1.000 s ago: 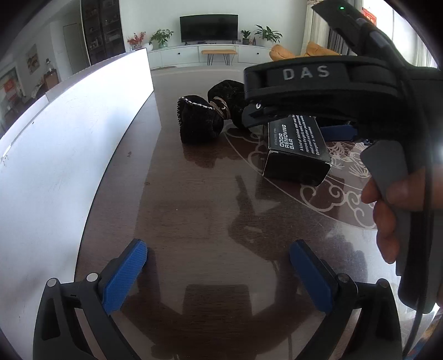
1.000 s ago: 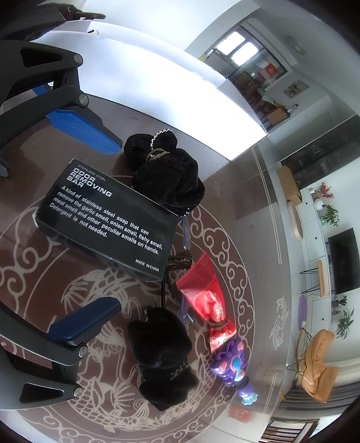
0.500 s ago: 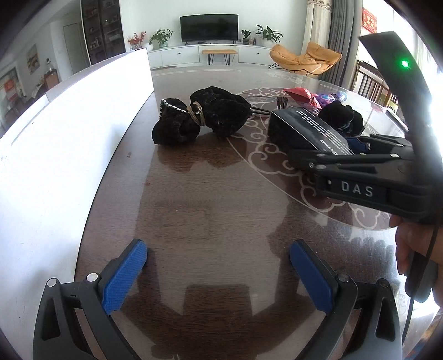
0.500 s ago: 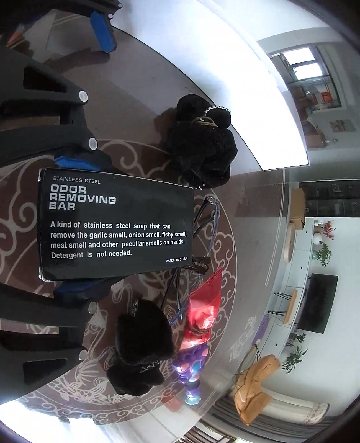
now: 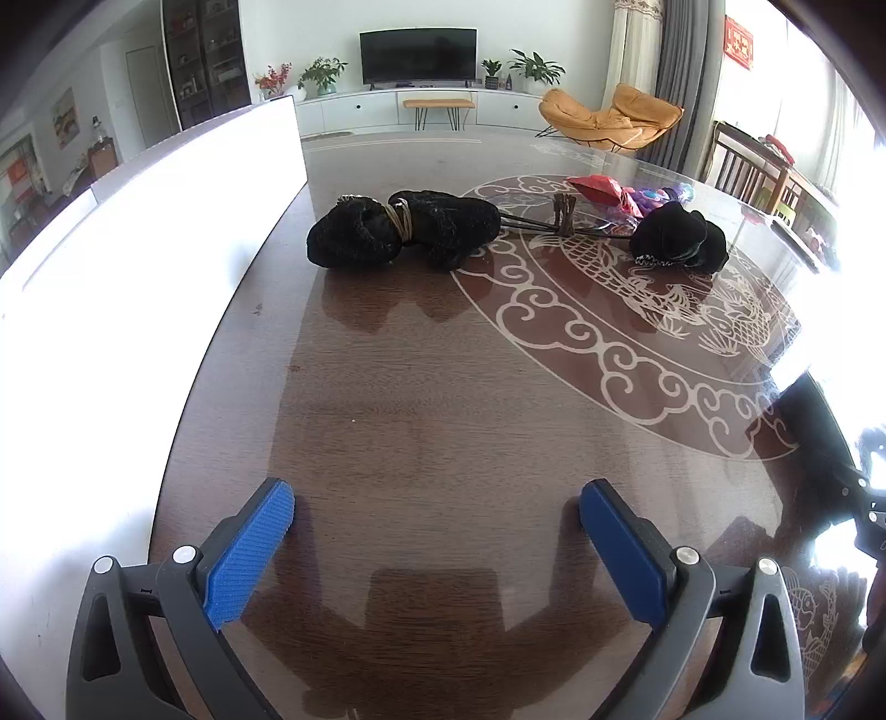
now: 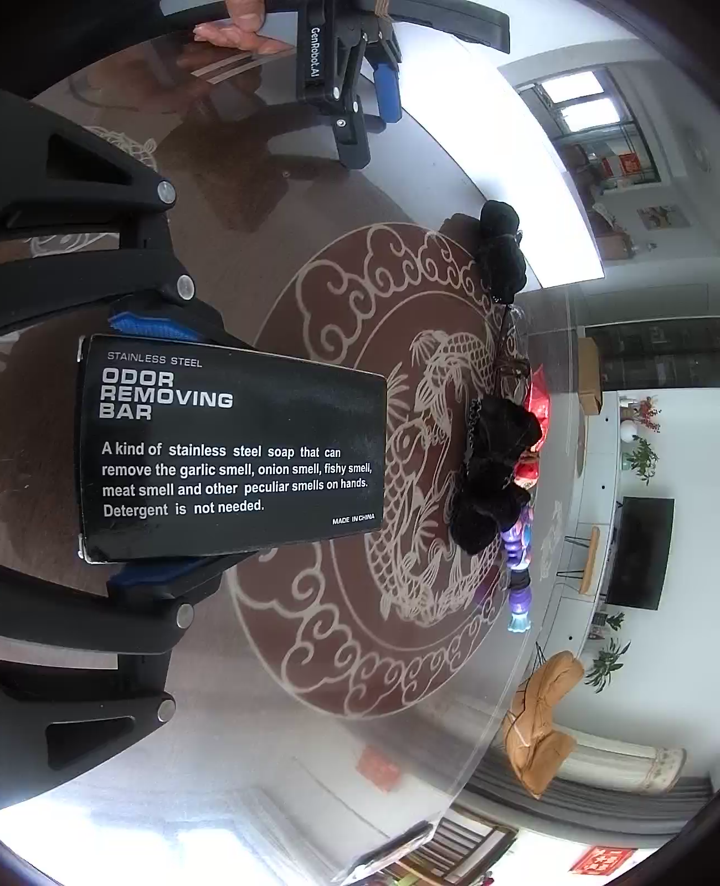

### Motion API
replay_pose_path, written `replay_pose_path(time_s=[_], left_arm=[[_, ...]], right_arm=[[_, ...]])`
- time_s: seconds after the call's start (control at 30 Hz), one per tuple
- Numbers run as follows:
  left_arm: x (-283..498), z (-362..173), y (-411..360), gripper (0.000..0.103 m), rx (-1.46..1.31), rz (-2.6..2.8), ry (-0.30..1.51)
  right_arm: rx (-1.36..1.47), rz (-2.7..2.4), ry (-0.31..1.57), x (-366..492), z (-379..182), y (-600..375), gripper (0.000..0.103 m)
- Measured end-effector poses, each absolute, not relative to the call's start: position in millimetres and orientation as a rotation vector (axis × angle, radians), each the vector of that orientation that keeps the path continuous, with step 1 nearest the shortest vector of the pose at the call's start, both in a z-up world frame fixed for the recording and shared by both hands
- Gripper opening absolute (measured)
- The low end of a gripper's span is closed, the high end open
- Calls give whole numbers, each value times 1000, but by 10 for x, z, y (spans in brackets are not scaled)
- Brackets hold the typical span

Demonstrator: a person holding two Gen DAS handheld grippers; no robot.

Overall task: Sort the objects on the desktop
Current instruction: 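Grasp the black 'Odor Removing Bar' box with the right tool and lift it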

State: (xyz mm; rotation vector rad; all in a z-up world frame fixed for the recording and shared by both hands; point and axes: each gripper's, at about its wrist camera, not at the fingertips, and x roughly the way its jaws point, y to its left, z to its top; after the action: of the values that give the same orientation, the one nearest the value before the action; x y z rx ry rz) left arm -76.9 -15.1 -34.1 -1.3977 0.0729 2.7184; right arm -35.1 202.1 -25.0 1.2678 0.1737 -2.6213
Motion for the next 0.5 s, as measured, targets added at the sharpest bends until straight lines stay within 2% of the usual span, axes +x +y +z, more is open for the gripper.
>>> replay_pose_path(time_s=[0.2,0.27,0.33,0.5], left_arm=[[-770,-341,-148,103,-1398,2718,73],[-771,-342,-147,103,-1398,2718,73],[-771,-342,-146,103,-1398,2719,73],[-728,-343,-151,103,-1397,2721,81]], right_arm=[[1279,-2638,146,-285,-251,2198,62],[1284,-2628,150,-291,-258,2160,69],[1295,-2613,163,-274,-274,2133,83],[1299,-2601,164,-287,-301,2090,89]])
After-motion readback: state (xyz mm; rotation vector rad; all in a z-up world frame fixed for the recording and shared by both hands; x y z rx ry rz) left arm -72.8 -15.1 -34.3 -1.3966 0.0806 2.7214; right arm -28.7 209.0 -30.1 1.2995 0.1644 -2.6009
